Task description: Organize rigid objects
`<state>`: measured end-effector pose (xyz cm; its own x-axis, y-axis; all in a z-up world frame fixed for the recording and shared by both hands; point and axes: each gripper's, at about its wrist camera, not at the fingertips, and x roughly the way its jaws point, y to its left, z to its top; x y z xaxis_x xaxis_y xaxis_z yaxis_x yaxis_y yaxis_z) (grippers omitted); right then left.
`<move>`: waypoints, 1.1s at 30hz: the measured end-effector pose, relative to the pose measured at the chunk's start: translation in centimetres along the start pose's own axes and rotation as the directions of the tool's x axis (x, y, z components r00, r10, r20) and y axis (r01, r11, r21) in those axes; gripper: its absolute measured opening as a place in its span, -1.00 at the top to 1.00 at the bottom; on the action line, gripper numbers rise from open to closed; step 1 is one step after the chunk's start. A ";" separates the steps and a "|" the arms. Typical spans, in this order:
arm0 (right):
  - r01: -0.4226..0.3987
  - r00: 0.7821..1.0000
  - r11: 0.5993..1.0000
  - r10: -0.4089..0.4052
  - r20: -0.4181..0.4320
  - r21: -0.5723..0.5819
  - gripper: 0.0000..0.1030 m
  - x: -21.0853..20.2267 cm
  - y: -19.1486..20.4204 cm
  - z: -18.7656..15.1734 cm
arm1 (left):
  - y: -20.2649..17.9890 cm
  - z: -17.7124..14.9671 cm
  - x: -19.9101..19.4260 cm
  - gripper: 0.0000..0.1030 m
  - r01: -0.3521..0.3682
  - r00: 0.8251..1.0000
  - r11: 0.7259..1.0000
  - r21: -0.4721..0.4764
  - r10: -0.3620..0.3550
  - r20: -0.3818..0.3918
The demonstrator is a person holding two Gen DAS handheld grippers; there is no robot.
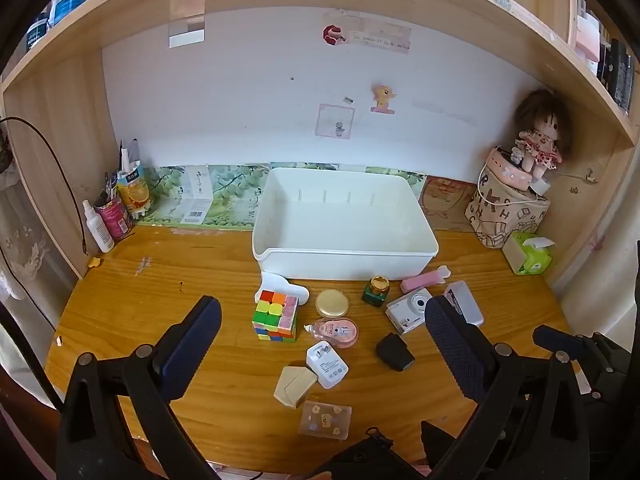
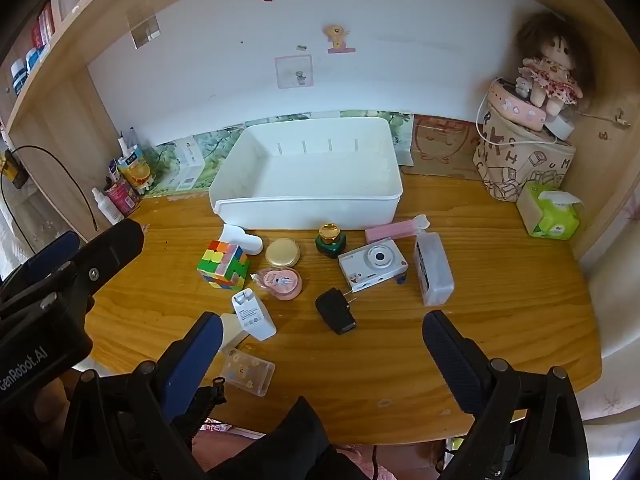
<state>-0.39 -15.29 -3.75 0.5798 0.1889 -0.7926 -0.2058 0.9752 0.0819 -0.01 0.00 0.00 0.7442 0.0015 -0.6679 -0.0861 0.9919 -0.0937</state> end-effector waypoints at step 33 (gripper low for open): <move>-0.005 0.999 0.998 0.008 -0.048 0.060 -0.88 0.6 2.4 -1.3 | 2.2 -1.3 0.7 -0.97 0.055 0.996 0.998 0.037 -0.052 -0.077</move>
<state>-1.55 -13.01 -4.82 0.5398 0.1911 -0.8198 -0.1616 0.9793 0.1219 -0.54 2.00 -1.66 0.6948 -0.0602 -0.7167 -0.0203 0.9944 -0.1033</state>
